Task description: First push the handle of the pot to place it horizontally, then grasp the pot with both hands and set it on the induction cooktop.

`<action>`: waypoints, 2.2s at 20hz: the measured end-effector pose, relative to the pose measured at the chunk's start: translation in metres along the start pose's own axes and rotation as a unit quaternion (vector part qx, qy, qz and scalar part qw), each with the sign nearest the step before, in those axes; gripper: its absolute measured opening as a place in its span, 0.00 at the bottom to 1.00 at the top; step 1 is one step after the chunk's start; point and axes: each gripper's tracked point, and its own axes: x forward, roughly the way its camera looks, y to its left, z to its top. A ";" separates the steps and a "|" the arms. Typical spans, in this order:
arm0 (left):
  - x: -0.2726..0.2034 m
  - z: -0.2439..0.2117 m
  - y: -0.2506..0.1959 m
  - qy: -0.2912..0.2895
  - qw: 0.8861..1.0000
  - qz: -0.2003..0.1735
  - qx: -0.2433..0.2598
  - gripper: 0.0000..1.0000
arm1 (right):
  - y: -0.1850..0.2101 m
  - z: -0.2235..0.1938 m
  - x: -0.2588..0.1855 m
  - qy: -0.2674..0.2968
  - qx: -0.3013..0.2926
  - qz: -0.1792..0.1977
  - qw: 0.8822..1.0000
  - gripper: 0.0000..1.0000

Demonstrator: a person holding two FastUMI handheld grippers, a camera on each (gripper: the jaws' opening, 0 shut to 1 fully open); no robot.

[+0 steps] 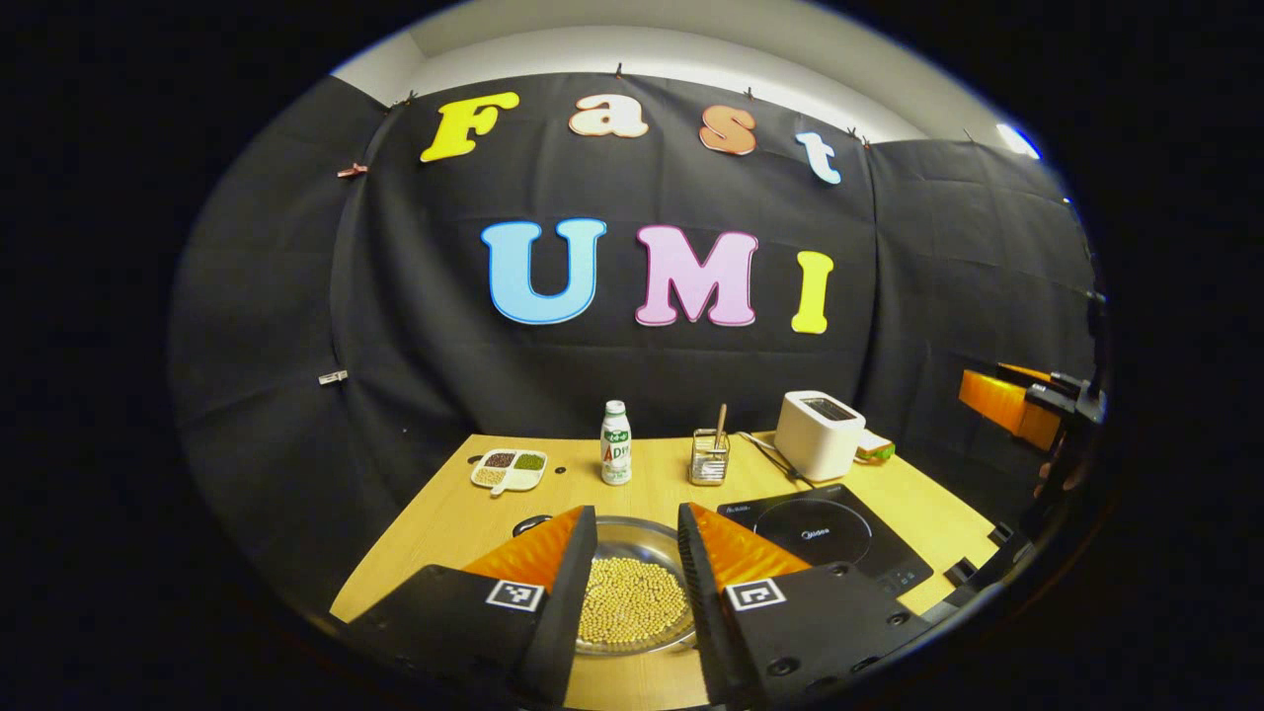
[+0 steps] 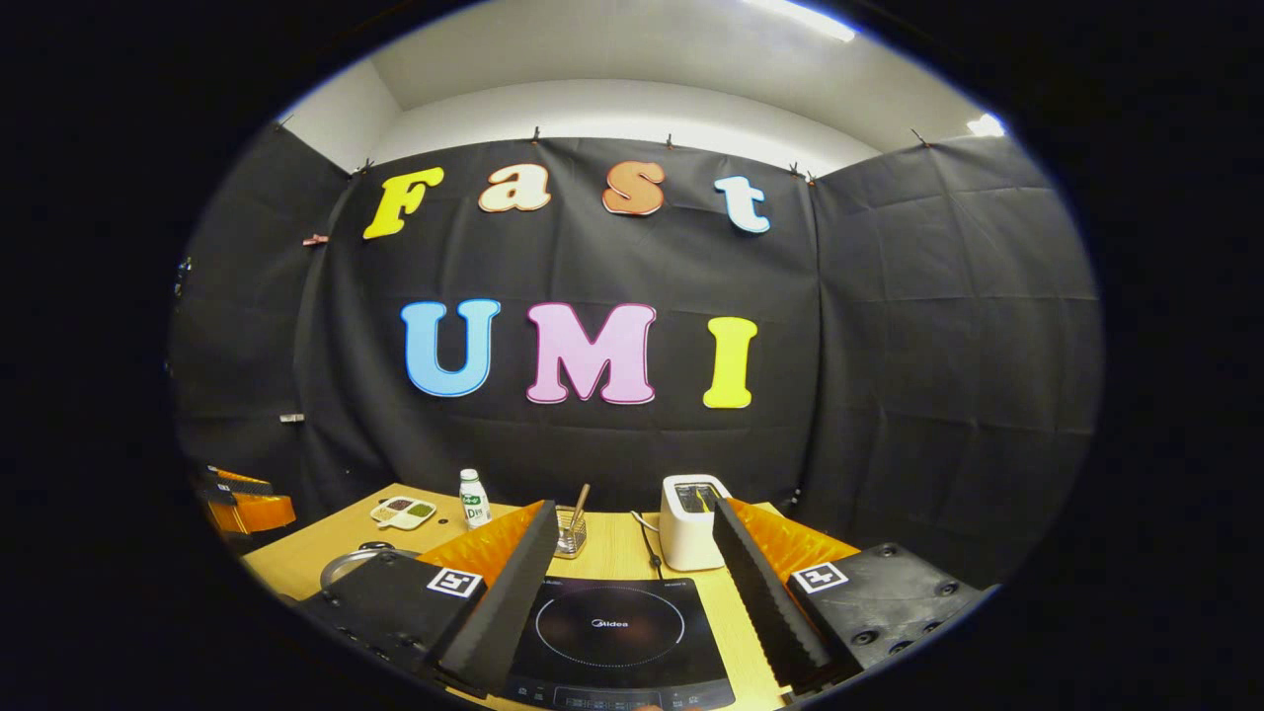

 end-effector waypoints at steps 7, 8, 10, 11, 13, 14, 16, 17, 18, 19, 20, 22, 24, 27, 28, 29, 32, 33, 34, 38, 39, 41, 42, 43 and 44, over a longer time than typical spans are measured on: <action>0.003 -0.067 0.009 0.102 0.994 -0.003 -0.036 0.10 | 0.001 -0.004 0.008 0.007 0.005 -0.001 1.000 0.98; 0.002 -0.074 0.008 0.113 0.993 -0.005 -0.039 0.05 | 0.001 -0.006 0.009 0.010 0.006 -0.001 1.000 0.98; 0.000 -0.090 0.005 0.136 0.990 -0.020 -0.038 0.05 | 0.002 -0.009 0.011 0.016 0.004 -0.002 1.000 0.98; 0.001 -0.098 -0.001 0.148 0.988 -0.035 -0.038 0.05 | 0.001 -0.009 0.013 0.020 0.005 -0.002 1.000 0.98; 0.000 -0.113 -0.010 0.172 0.983 -0.060 -0.029 0.05 | 0.001 -0.011 0.016 0.026 0.012 -0.003 1.000 0.98; 0.000 -0.122 -0.011 0.183 0.980 -0.068 -0.022 0.05 | 0.000 -0.012 0.018 0.028 0.015 -0.003 0.999 0.98; -0.002 -0.139 -0.025 0.212 0.972 -0.098 -0.019 0.05 | -0.002 -0.014 0.021 0.033 0.018 -0.004 0.999 0.98; -0.003 -0.147 -0.030 0.226 0.968 -0.109 -0.011 0.05 | -0.004 -0.015 0.022 0.035 0.019 -0.004 0.999 0.98; -0.004 -0.155 -0.033 0.238 0.964 -0.121 0.000 0.05 | -0.007 -0.017 0.022 0.038 0.018 -0.004 0.999 0.98; -0.005 -0.165 -0.038 0.252 0.959 -0.133 0.009 0.05 | -0.010 -0.019 0.022 0.041 0.016 -0.004 0.999 0.98; -0.005 -0.178 -0.041 0.267 0.954 -0.138 0.014 0.05 | -0.011 -0.022 0.022 0.044 0.016 -0.003 0.999 0.98; -0.003 -0.198 -0.040 0.294 0.947 -0.130 0.020 0.05 | -0.013 -0.030 0.020 0.054 0.019 0.004 0.998 0.98; 0.001 -0.212 -0.041 0.311 0.942 -0.122 0.023 0.05 | -0.016 -0.035 0.021 0.061 0.019 0.009 0.998 0.98; 0.010 -0.227 -0.046 0.330 0.935 -0.122 0.034 0.05 | -0.021 -0.039 0.022 0.064 0.023 0.017 0.998 0.98; 0.013 -0.231 -0.047 0.335 0.933 -0.123 0.039 0.05 | -0.022 -0.040 0.023 0.065 0.023 0.019 0.997 0.98; 0.017 -0.233 -0.048 0.337 0.932 -0.123 0.048 0.05 | -0.024 -0.042 0.023 0.066 0.024 0.021 0.997 0.96; 0.030 -0.241 -0.056 0.343 0.927 -0.131 0.082 0.05 | -0.026 -0.046 0.026 0.071 0.029 0.030 0.997 0.98; 0.032 -0.244 -0.061 0.346 0.925 -0.135 0.086 0.05 | -0.027 -0.045 0.027 0.072 0.030 0.032 0.996 0.98; 0.033 -0.246 -0.064 0.348 0.923 -0.137 0.090 0.05 | -0.028 -0.046 0.029 0.073 0.033 0.035 0.996 0.98; 0.038 -0.248 -0.073 0.351 0.921 -0.140 0.094 0.05 | -0.034 -0.045 0.034 0.072 0.033 0.038 0.996 0.98; 0.041 -0.248 -0.075 0.351 0.921 -0.139 0.091 0.05 | -0.036 -0.044 0.036 0.071 0.034 0.037 0.996 0.98; 0.044 -0.249 -0.078 0.355 0.922 -0.136 0.076 0.05 | -0.042 -0.045 0.038 0.071 0.037 0.034 0.996 0.98; 0.044 -0.249 -0.081 0.356 0.922 -0.135 0.067 0.05 | -0.044 -0.045 0.041 0.072 0.038 0.032 0.996 0.98; 0.046 -0.247 -0.084 0.357 0.923 -0.134 0.058 0.05 | -0.047 -0.045 0.042 0.072 0.038 0.031 0.996 0.98; 0.049 -0.247 -0.086 0.357 0.923 -0.134 0.050 0.05 | -0.049 -0.046 0.042 0.072 0.038 0.029 0.996 0.98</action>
